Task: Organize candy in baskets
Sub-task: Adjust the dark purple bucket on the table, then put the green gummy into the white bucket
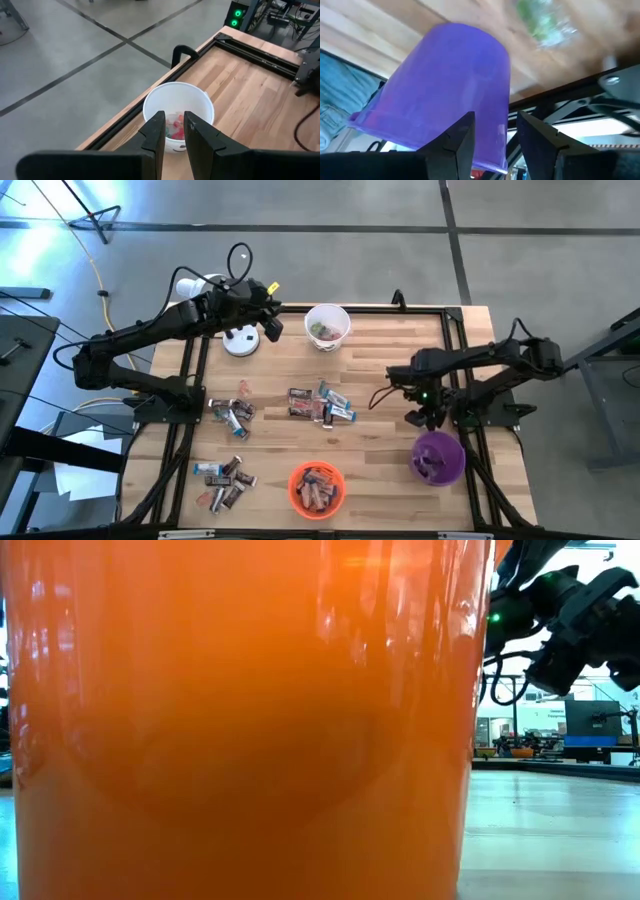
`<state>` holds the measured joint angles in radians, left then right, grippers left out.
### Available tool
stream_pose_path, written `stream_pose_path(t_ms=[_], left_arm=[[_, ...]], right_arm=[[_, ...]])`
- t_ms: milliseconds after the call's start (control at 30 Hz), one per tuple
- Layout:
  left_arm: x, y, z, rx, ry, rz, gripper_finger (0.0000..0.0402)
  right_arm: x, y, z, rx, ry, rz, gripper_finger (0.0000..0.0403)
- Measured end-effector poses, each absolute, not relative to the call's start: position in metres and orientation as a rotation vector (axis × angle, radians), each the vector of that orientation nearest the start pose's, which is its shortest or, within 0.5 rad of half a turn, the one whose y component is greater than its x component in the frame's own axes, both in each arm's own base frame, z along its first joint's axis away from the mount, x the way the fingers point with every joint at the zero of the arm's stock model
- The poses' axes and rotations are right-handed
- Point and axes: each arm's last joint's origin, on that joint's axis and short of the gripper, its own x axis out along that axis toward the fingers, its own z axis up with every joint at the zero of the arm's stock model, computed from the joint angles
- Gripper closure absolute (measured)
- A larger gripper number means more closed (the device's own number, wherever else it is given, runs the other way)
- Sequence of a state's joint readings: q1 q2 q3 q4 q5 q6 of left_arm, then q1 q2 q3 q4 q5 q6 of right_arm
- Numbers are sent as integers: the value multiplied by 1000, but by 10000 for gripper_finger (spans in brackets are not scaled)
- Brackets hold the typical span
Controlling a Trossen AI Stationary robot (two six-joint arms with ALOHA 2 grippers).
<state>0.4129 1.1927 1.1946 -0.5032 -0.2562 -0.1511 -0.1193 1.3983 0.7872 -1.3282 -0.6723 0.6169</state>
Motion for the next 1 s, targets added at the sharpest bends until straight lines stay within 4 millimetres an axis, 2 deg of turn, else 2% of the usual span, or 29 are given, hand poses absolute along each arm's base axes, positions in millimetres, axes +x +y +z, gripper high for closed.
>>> stream_pose_path(t_ms=[167, 367, 733, 1000], left_arm=[[227, 108, 363, -168, 466, 689, 346], [227, 108, 363, -167, 466, 689, 346], [227, 108, 363, -185, 459, 694, 346], [227, 108, 363, -201, 451, 699, 346]], right_arm=[[184, 10, 186, 1156, 1914, -171, 265], [188, 4, 182, 1045, 1850, -289, 265], [166, 1, 142, 1134, 1854, -348, 265], [167, -2, 139, 993, 1817, -358, 265]])
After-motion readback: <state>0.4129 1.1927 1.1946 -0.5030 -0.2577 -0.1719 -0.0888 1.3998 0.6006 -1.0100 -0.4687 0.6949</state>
